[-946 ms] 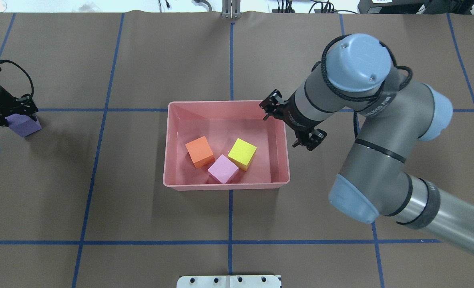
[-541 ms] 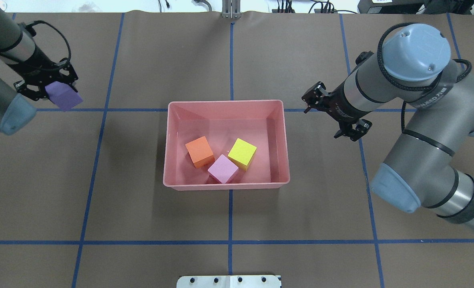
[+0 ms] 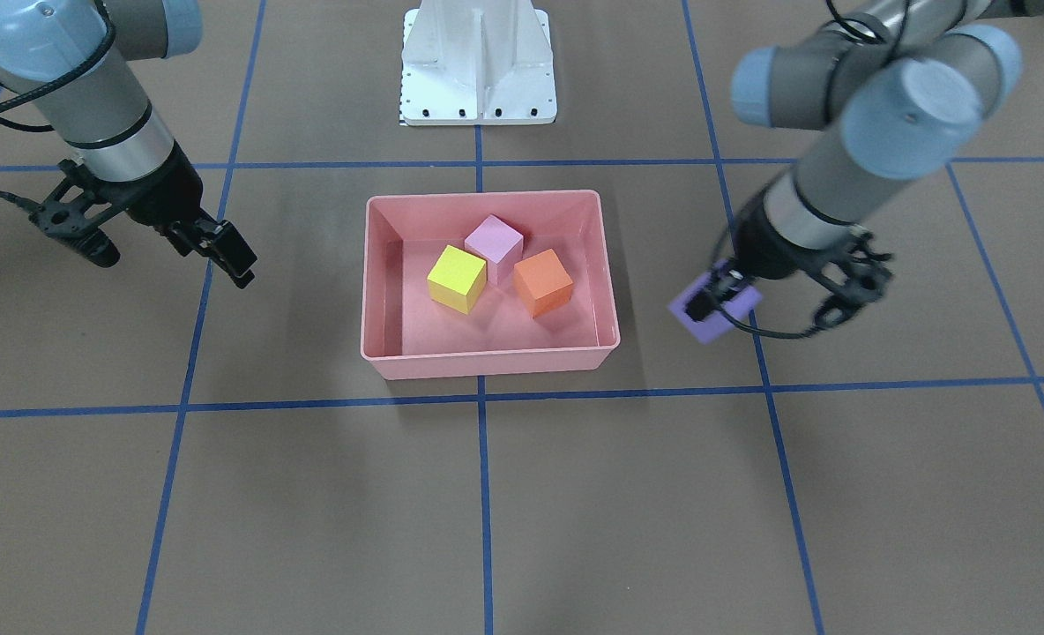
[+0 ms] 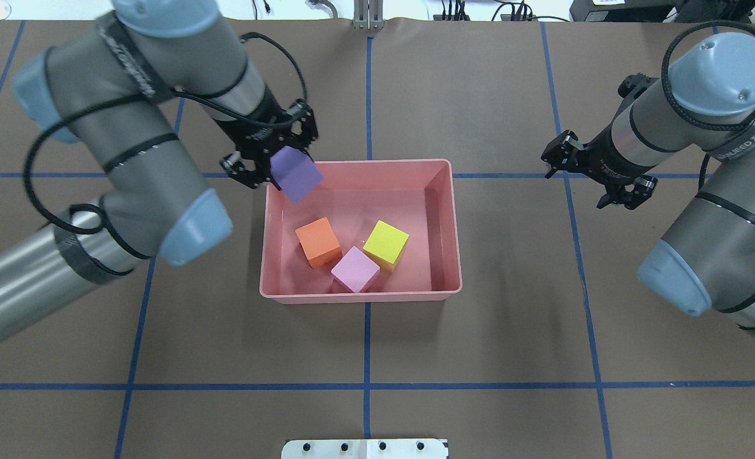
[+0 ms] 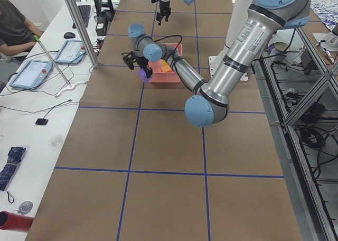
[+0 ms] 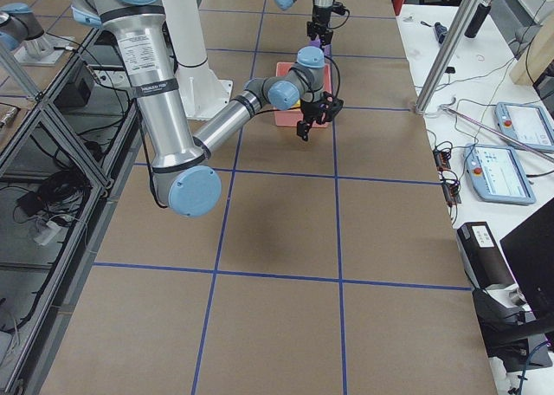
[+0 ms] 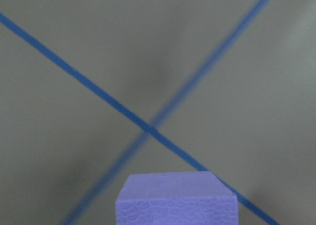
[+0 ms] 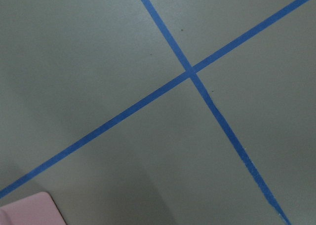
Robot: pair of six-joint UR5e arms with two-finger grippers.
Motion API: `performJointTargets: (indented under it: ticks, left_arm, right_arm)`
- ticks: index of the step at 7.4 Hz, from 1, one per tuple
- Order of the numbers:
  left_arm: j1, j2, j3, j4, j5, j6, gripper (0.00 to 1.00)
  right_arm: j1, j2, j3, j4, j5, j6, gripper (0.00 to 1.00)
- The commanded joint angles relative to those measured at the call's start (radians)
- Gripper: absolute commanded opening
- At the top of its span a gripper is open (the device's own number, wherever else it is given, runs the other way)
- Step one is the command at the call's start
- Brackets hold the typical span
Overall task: Place blocks into pink bin with both arms
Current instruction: 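Carry the purple cube over the bin with the left gripper and lower it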
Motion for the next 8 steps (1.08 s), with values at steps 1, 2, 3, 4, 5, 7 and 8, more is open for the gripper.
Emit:
performJointTargets:
  ticks: [1,2,3,4,5,7,8]
  left_arm:
    - [0.140,-0.138,0.163,-0.014,0.159,-0.032,0.00]
    - [0.142,-0.159,0.218,-0.046,0.166,-0.029,0.00]
    - [0.142,-0.159,0.246,-0.077,0.168,-0.028,0.00]
    - [0.141,-0.159,0.259,-0.080,0.187,-0.025,0.00]
    - [0.138,-0.159,0.279,-0.085,0.204,-0.023,0.00]
    - [0.128,-0.154,0.303,-0.083,0.206,0.029,0.99]
    - [0.130,-0.154,0.305,-0.082,0.206,0.032,1.00]
  right_arm:
    - [0.002,-0.003,-0.025,0.002,-0.001,-0.006,0.99]
    - [0.002,-0.003,-0.039,0.003,-0.007,-0.006,0.99]
    - [0.002,-0.003,-0.041,0.002,-0.007,-0.006,0.99]
    - [0.002,-0.003,-0.039,0.002,-0.007,-0.004,1.00]
    - [0.002,-0.003,-0.039,0.003,-0.007,-0.004,0.99]
    - [0.002,-0.003,-0.038,0.003,-0.009,-0.004,0.99]
    - [0.002,-0.004,-0.038,0.003,-0.009,-0.004,0.99]
